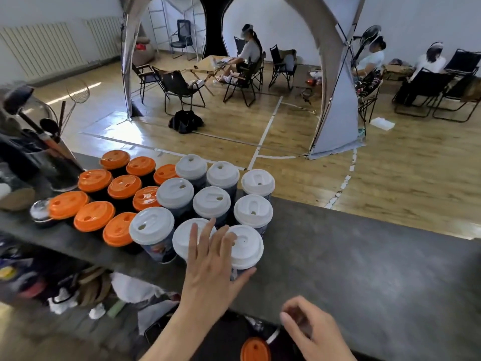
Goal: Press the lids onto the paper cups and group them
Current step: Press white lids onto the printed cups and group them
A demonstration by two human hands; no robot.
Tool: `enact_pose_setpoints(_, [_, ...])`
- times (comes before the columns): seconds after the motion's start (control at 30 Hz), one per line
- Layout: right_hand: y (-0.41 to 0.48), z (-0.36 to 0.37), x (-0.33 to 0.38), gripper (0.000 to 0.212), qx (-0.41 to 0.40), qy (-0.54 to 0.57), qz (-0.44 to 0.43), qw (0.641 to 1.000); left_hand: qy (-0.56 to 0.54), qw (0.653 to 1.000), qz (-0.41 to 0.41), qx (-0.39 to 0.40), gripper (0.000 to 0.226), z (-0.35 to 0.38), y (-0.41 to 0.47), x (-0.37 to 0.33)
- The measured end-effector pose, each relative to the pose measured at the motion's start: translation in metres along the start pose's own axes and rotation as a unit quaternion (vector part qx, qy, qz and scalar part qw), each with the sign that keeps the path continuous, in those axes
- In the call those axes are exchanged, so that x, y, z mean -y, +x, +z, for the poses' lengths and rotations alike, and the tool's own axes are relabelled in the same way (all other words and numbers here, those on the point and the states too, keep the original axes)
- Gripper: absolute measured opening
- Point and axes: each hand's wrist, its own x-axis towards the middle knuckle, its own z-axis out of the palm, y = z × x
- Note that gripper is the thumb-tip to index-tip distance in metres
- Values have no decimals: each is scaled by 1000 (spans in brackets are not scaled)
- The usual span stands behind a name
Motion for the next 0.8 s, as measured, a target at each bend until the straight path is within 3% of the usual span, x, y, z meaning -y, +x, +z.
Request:
enact_pose_setpoints(0.1, [8,2,-3,27,-26,2,-19,999,-31,999,7,-14,59,-5,-5,-9])
enact_pose_setpoints(0.23, [18,5,-4,78,4,57,-14,998,-142,988,30,-45,54,-11,-10,-33])
enact_pose_setpoints(0.3, [21,4,-10,88,14,104,-17,994,-206,977,16,-44,56,-9,-7,-49])
enact_pose_setpoints(0.4, [28,-1,-24,84,-24,162,-23,986,-297,954,-36,14,60,4,4,-67])
enact_pose_setpoints(0.57, [45,-25,-56,79,-99,172,-9,980,-444,876,-83,172,62,39,32,-91])
enact_pose_setpoints(0.7, [48,-35,-74,82,-124,192,-6,973,-448,866,-91,203,55,60,47,-112])
enact_pose_setpoints(0.8, [48,-35,-82,79,-148,208,-14,967,-467,858,-117,181,46,70,51,-120])
